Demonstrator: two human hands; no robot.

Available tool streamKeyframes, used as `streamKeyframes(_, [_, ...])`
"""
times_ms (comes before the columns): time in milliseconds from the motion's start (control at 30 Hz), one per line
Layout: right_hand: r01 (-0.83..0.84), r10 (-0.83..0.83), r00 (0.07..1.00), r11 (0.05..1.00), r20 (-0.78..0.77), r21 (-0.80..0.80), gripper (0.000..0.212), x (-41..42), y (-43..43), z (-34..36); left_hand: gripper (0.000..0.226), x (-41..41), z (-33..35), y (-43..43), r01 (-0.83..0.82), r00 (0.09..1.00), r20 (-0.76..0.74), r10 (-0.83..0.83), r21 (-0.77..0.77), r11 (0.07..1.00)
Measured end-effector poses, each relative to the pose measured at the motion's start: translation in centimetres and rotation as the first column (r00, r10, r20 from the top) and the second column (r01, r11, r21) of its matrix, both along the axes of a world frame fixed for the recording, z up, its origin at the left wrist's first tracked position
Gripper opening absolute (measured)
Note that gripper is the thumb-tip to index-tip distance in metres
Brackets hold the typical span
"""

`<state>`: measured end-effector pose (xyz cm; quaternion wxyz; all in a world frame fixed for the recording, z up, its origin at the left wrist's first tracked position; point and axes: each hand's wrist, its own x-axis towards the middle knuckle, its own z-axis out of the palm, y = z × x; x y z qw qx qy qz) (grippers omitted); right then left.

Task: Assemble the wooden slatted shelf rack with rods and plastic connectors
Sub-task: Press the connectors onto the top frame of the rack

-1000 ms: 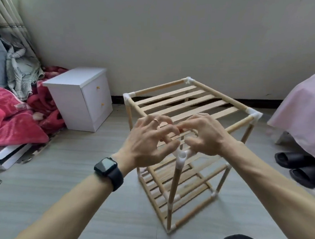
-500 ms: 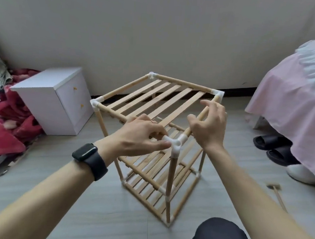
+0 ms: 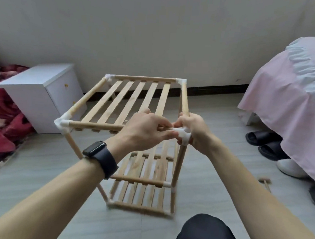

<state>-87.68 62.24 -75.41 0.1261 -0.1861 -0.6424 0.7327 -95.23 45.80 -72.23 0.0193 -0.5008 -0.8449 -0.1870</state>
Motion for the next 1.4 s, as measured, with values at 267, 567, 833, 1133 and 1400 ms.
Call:
streamKeyframes(267, [0.057,-0.042,0.972,0.996,-0.232,0.062,0.040,-1.3,-2.0,-3.6,0.027,-0.7,0.2,1.4,-0.095,0.956,0.287,0.054,0.131,0.987])
streamKeyframes(567, [0.111,-0.085,0.980,0.984,-0.177,0.137,0.040,-2.4,-1.2,-3.4,0.025,1.5,-2.5,1.9,-0.195,0.951,-0.152,0.271,0.389,0.901])
streamKeyframes(833, [0.112,-0.091,0.987,0.980,-0.132,0.164,0.041,-3.5,-1.5,-3.3,0.016,2.1,-2.8,1.6,-0.236,0.893,-0.285,0.348,0.361,0.902])
streamKeyframes(1133, [0.046,-0.018,0.990,0.979,-0.140,0.200,0.048,-3.5,-2.6,-3.1,0.025,2.5,-2.3,1.3,-0.275,0.930,-0.163,0.329,0.284,0.919])
streamKeyframes(1400, [-0.165,0.174,0.976,0.983,-0.129,0.077,0.058,-2.9,-1.5,-2.8,0.078,-0.8,-1.0,-7.7,-0.339,0.886,-0.360,0.294,-0.068,0.938])
